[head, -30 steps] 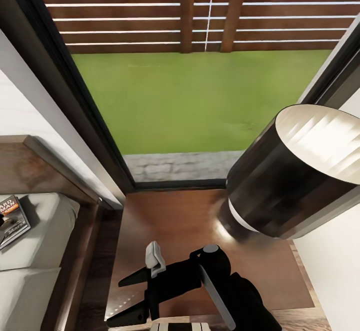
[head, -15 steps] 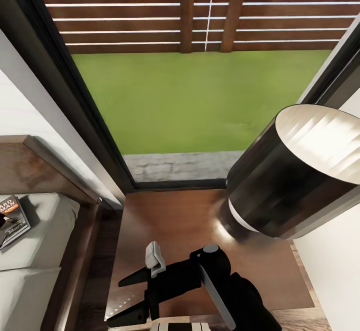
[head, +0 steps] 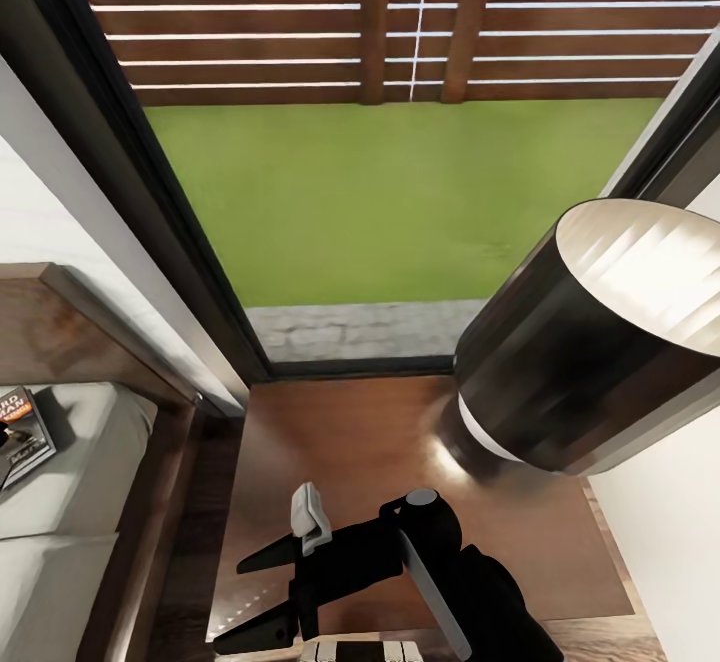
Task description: In the bedroom, move the book from the bed onto either nightstand, and place the two sandals side by side next to the bed.
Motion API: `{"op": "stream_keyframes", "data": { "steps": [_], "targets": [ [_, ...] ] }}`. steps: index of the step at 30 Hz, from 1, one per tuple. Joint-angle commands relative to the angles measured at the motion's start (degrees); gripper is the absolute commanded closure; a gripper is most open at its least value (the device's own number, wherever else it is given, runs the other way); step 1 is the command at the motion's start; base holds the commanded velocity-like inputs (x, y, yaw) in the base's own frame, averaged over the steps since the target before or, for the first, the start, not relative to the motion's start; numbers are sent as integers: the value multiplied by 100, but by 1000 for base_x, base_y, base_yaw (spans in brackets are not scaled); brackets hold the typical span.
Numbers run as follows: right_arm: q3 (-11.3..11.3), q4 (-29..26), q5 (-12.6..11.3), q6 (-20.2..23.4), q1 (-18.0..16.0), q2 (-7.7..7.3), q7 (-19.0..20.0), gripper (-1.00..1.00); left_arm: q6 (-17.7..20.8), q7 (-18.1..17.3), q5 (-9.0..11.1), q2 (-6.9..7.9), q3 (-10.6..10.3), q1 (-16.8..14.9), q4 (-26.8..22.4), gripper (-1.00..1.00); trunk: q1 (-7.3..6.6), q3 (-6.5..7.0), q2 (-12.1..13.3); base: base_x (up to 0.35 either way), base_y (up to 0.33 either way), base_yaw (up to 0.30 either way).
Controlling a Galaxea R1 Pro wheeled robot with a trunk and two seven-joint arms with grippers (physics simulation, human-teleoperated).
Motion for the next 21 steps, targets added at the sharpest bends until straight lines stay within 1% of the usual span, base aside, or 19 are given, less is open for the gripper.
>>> {"op": "stream_keyframes", "data": {
  "steps": [1,9,21],
  "targets": [
    [2,1,-30,42,-3,0,-3,-100,-31,5,115,-2,-16,3,161,-100,0,-4,-1,0,0,0],
    [2,0,-30,42,-3,0,-3,-100,-42,3,108,-46,-17,5,162,-100,0,-4,-1,0,0,0],
    [2,2,-30,42,-3,0,-3,-100,-43,3,106,-52,-17,3,165,-100,0,-4,-1,0,0,0]
  ]
}}
